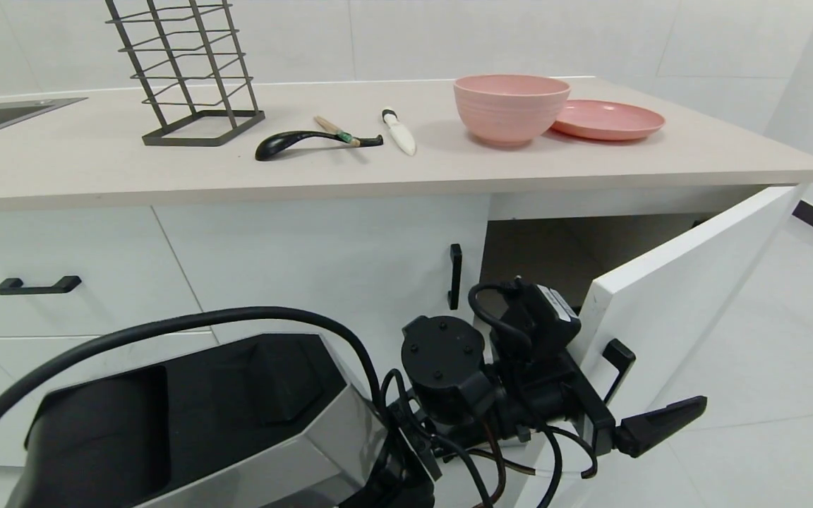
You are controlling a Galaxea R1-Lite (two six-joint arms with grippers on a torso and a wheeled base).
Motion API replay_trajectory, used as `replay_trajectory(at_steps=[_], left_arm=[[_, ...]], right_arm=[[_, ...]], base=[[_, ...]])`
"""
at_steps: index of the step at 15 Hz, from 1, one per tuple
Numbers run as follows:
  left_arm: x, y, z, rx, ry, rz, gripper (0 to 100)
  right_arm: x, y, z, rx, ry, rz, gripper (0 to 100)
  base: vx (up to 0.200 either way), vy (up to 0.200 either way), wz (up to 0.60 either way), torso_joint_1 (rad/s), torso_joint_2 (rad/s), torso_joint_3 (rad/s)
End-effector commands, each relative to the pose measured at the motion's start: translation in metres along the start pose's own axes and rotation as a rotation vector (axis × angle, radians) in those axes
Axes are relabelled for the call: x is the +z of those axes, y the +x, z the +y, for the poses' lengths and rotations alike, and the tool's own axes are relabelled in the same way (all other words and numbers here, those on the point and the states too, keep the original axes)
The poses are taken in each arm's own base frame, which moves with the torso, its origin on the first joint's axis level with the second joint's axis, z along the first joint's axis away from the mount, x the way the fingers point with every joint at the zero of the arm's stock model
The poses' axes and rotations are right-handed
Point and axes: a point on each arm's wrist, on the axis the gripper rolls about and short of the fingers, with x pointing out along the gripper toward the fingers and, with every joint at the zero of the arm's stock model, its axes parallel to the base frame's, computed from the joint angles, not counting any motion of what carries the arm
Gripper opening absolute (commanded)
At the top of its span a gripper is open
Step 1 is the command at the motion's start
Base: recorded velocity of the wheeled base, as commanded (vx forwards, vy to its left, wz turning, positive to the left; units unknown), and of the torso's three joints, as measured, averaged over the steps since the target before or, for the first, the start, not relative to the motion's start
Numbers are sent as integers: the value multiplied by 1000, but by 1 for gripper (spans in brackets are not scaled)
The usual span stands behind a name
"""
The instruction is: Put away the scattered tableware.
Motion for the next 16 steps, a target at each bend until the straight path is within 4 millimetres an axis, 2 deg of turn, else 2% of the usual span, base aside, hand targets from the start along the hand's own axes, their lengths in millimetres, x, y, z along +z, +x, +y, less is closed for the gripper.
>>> replay_trajectory(at_steps=[1,6,9,16], left_arm=[[-1,4,-10,-21,-6,-2,100],[-2,13,-32,-71,-22,-4,100],[-4,16,-38,-87,-27,-4,100],[-8,13,-15,-3,-74,-16,100]], right_arm=[[2,1,-2,-16,3,-5,100],[5,3,-7,-57,5,-8,100],[7,4,-8,-61,1,-17,100],[8,4,-7,-56,4,-22,100]], base=[[0,0,0,0,0,0],[0,0,0,0,0,0],[0,0,0,0,0,0],[0,0,0,0,0,0]])
